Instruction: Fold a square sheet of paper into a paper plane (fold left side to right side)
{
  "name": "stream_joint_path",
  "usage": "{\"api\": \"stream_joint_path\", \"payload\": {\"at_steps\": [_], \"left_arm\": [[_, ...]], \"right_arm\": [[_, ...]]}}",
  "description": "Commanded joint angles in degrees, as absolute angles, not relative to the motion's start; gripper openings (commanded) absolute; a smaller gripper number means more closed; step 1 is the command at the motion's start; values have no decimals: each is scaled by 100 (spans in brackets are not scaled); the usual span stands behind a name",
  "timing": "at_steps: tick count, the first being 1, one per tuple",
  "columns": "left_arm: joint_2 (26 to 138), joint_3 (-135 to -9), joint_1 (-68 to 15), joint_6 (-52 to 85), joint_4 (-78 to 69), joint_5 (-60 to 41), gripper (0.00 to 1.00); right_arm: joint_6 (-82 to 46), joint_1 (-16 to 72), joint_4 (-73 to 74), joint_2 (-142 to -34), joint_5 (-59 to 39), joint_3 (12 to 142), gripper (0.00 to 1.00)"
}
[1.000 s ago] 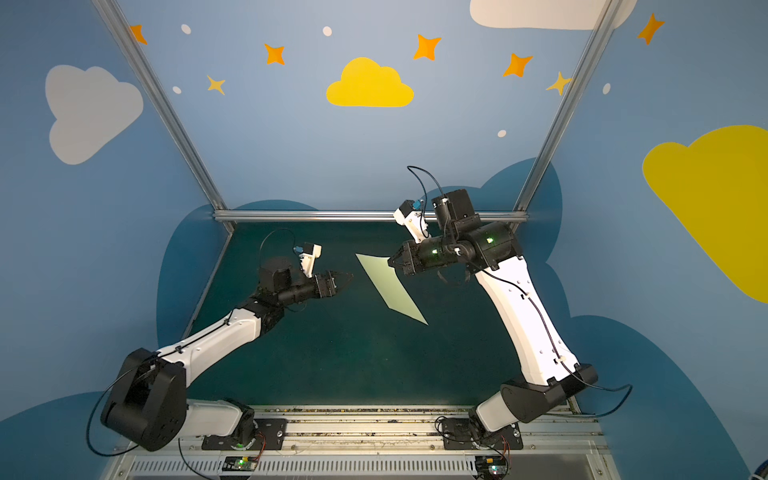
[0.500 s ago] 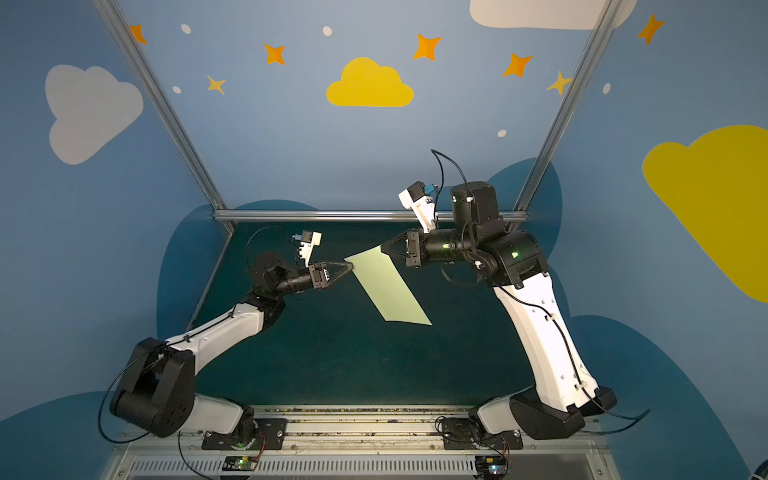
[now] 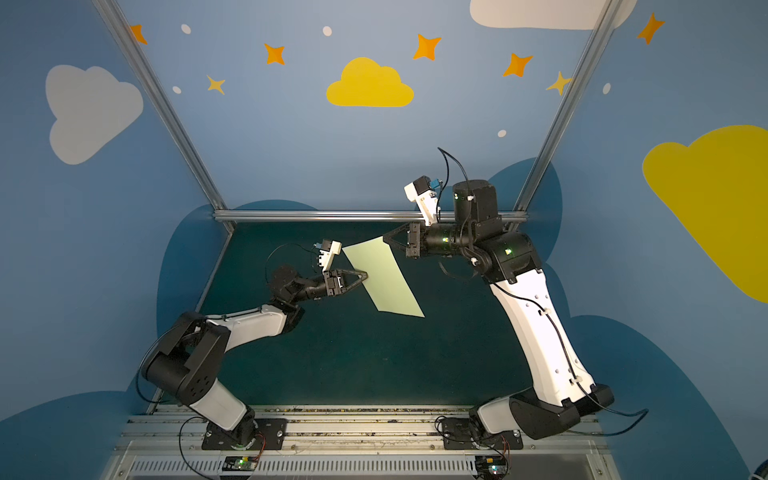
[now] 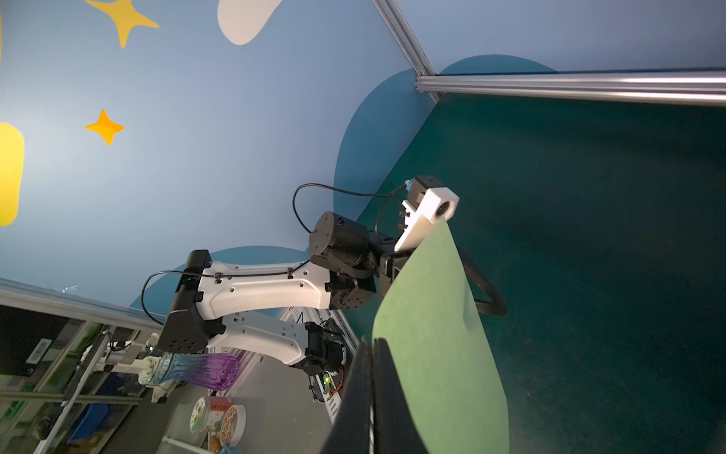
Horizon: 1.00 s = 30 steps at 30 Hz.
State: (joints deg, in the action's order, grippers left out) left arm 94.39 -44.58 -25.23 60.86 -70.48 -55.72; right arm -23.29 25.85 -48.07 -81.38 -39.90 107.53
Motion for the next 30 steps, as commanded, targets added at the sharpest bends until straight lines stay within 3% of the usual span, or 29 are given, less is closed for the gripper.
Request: {"api": "stream_joint_path", "payload": {"at_steps": [1,5,9,12,13,14,15,17,24,30], "left_arm": [[9573,-4598,-2522,6555,-7923,-5643,52],[9738,-4741,-2536,6677,-7979,-5693,32],[9821,-4803,-2522,6663,-7690,-5639,5],[9794,-4783,-2456,6625,-7116,-5512,4],[9758,-4774,-2416,6582,-6826,-5478,4],[9700,-4765,-2365,6488,-6407,-5437,4],[9641,-4783,-2316,6368,-5925,-5438,4],[9476,-4847,-2193,5890,-4712,-5470,4],[9232,-5484,-2047,3807,-222,-5107,4],[9303,-5776,-2033,2584,2030,-4246,4]], "right_arm": [[-2530,2361,-4322,-7920,-4023,10414,0],[-2588,2114,-4133,-7816,-4042,10080,0],[-2667,1885,-3929,-7757,-4037,9743,0],[-2691,1685,-3816,-7728,-3940,9449,0],[-2689,1618,-3808,-7718,-3872,9349,11],[-2713,1518,-3781,-7679,-3773,9187,37],[-2700,1444,-3772,-7647,-3663,9058,54],[-2632,1279,-3820,-7574,-3327,8738,67],[-2768,1011,-3264,-6852,-2809,6957,69],[-2858,1315,-2837,-6388,-2849,5428,68]]}}
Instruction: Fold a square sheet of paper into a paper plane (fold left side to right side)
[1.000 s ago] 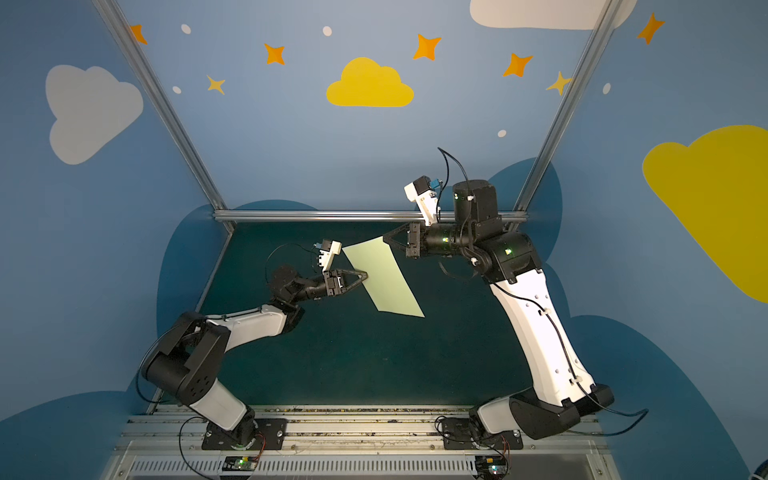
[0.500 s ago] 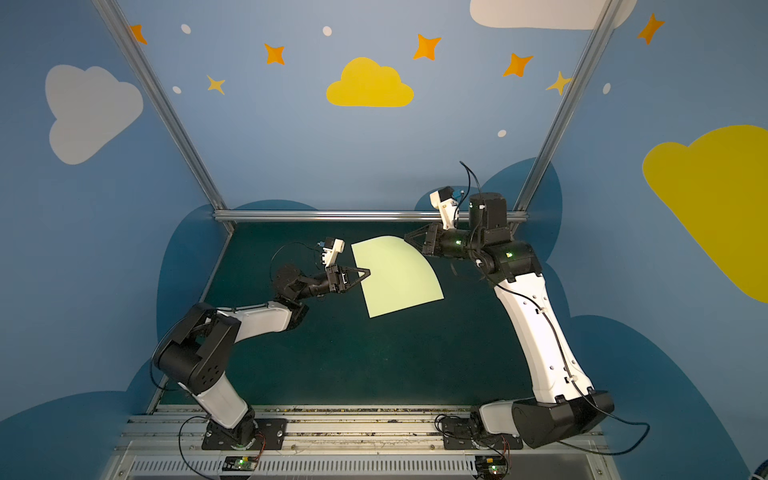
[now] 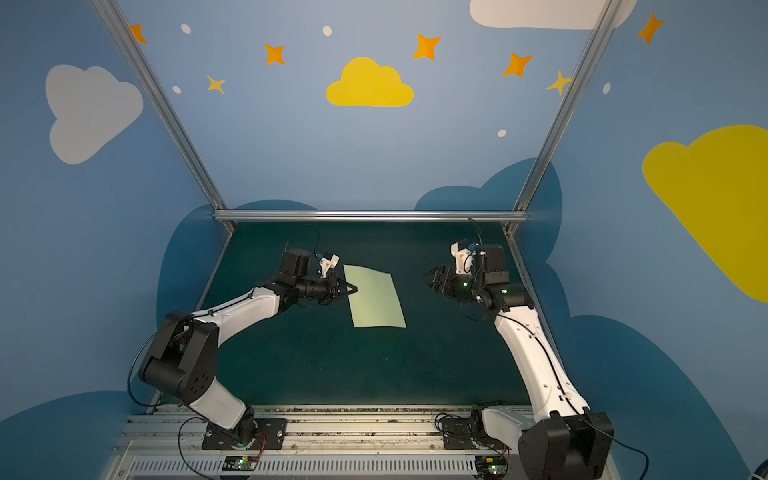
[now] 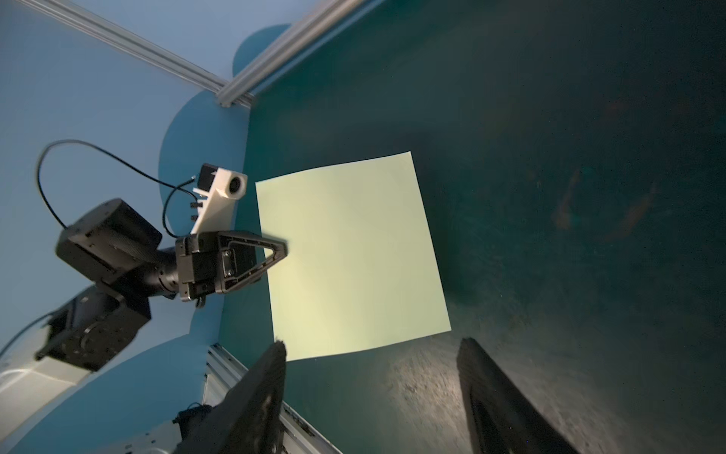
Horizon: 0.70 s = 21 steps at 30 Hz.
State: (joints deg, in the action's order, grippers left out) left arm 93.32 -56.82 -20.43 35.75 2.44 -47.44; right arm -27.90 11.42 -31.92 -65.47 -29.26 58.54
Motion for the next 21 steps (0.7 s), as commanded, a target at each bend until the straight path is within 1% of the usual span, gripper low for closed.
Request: {"api": "stream_joint_path", "payload": {"at_steps": [1,4,6,9,13,14,16,17,19,21], "left_arm": [[9359,-5826,-2032,2418,2305,-4090,4],[9534,-5923,-2042,2161,2800,-3697,4],[9673,-6064,-2053,1998,3112,-3436,4],[9929,-6349,-2064,1762,3566,-3035,4],[10406,-6986,-2096,1430,4236,-2519,4],[10507,-7115,-2100,1366,4330,-2448,4],[10662,-7294,-2128,1318,4439,-2336,4],[10725,-7380,-2134,1294,4495,-2280,4],[10854,-7532,-2161,1250,4619,-2193,4],[10922,-7631,-2195,1187,4711,-2054,4]], "right_arm": [[-2926,1439,-2716,-6341,-2805,5190,68],[-3109,1827,-2339,-6350,-2735,4660,67],[-3158,2083,-2121,-6539,-2749,4488,66],[-3125,2396,-1858,-7050,-2760,4440,65],[-3072,2676,-1534,-7962,-2766,4659,58],[-3055,2731,-1528,-8162,-2789,4773,55],[-3032,2843,-1500,-8625,-2777,5024,45],[-3025,2898,-1444,-8842,-2794,5139,40],[-3015,2994,-1342,-9256,-2788,5375,24],[-2972,3048,-1319,-9575,-2781,5589,15]]}}
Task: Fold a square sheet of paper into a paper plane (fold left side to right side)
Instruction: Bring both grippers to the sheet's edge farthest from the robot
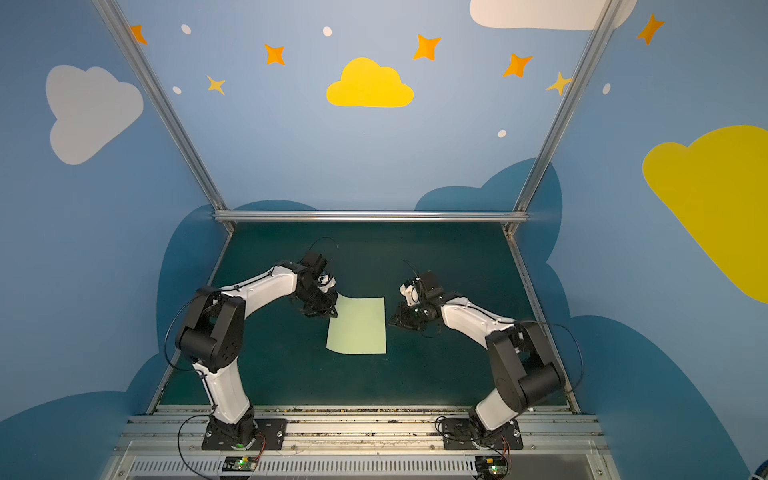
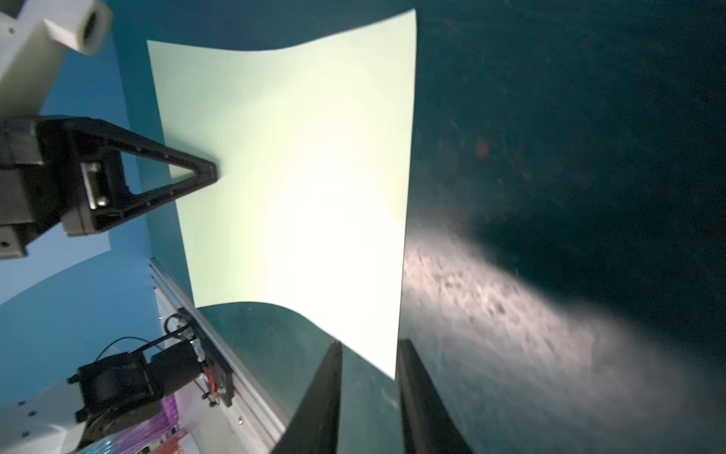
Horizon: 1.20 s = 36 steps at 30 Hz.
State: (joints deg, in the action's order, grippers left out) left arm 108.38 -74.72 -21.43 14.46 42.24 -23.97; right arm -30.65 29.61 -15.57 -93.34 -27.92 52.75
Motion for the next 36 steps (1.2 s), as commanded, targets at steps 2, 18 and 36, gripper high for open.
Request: {"api": "stream_joint_path", "payload": {"at_steps": [2,18,36], "left_arm": [[10975,-7726,-2240,1119,4802,-1951,4],[11128,-8108,-2309,1009,5064,-2037,4],[11658,-8775,-3124,2021,4428,-3095,8]], "right_arm": [[-2953,3081,-1265,-9876,-2801,5788,7],[-2919,3168,-1189,-11178,-2760,6348,0],[-2926,3199,-1038,-11322,-2795,5988,0]]}}
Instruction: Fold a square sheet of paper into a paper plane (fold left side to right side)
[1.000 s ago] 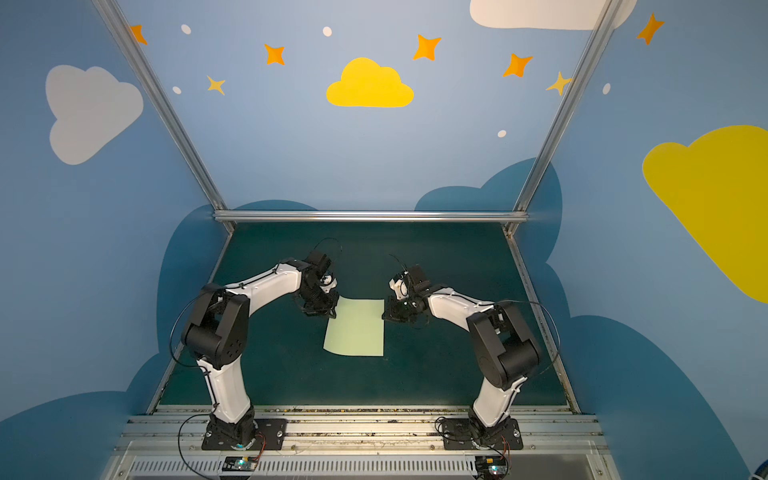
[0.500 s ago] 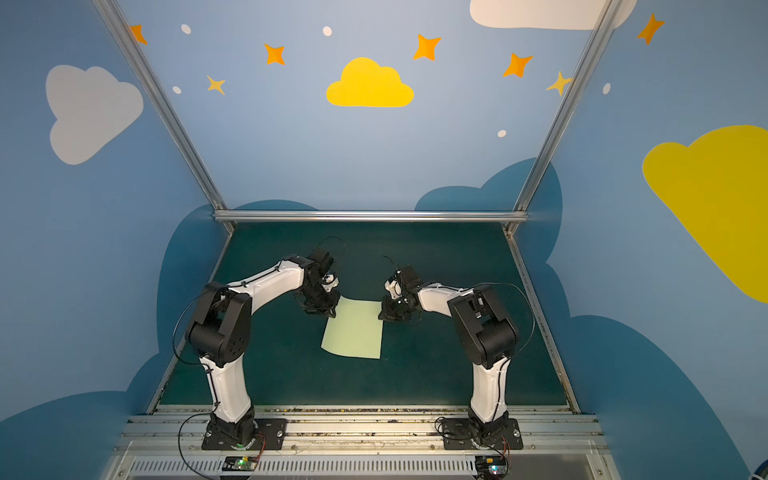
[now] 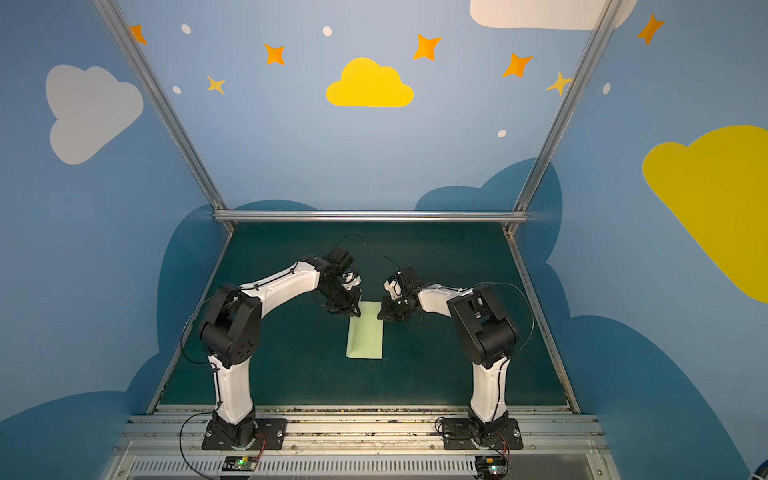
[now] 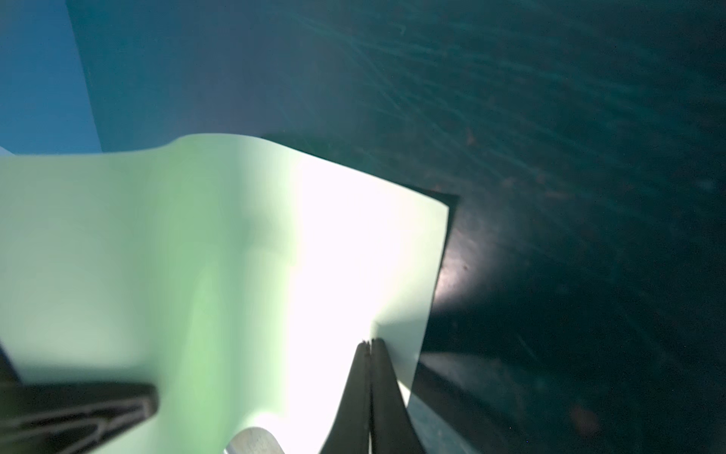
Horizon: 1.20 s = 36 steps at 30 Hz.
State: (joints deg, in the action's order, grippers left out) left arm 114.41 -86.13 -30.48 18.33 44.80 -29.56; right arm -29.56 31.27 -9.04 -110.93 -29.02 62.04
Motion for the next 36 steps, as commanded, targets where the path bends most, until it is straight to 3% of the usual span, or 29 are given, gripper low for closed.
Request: {"api": "stream_joint_path", "payload": {"at_steps": [1,14,23,36], "left_arm": [[11712,-8832,-3158,2038,4421,-3071,8],[12264,-9055,-3346,2216,4221,-3002,8],[12401,-8930,-3366,2200,4107,-3024,27],[12358,-8738,-3366,2167,3982,-3061,30]], "right_arm": [[-2935,3199,-1022,-11316,-2801,5971,0],[-2964,3215,-949,-11171,-2924,5814,0],[-3111,3096,-870,-10936,-3187,5809,0],[-3326,2400,-932,-10315,-3487,5942,0]]}}
